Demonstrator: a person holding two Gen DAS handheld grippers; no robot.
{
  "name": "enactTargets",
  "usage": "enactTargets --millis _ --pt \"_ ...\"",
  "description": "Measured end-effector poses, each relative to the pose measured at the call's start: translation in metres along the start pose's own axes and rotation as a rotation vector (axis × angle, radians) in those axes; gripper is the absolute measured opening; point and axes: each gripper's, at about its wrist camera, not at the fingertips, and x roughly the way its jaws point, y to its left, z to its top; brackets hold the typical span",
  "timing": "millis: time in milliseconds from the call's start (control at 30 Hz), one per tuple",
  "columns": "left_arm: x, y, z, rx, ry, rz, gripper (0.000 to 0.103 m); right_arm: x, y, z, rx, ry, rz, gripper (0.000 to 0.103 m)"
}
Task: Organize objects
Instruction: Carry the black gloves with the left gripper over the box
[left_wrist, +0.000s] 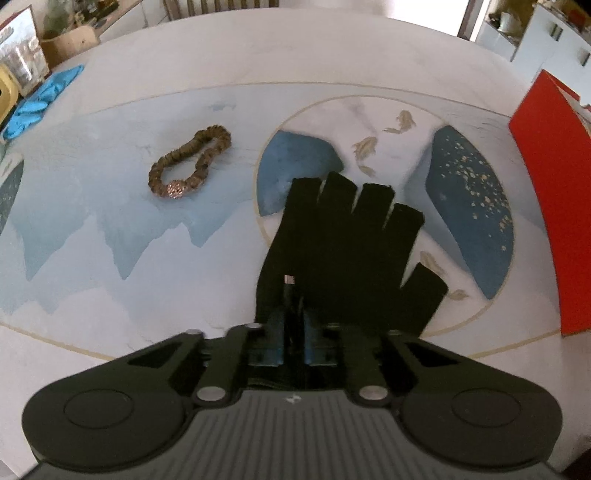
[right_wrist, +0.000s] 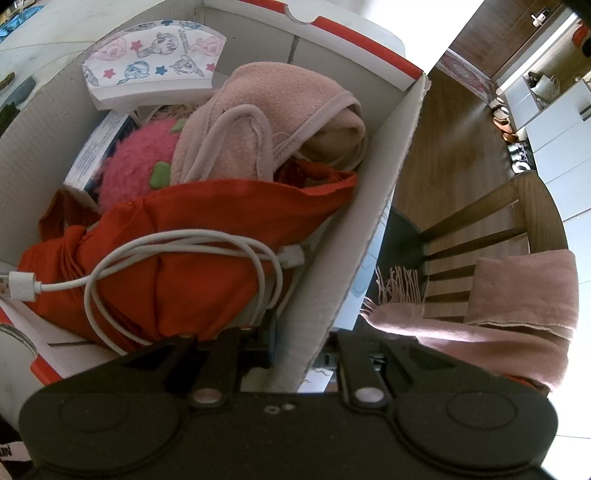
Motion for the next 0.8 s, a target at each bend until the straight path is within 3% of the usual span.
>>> enactTargets --millis 367,800 --pt "-0.051 -0.011 0.01 0.009 -0.043 -0.102 0.005 0.0 0.001 0.0 -0.001 0.0 0.0 0.012" --pt "-0.122 -0.086 0.052 0.148 -0.165 -0.318 0.005 -0.001 0.001 -0.001 0.0 -0.003 -0.003 0.012"
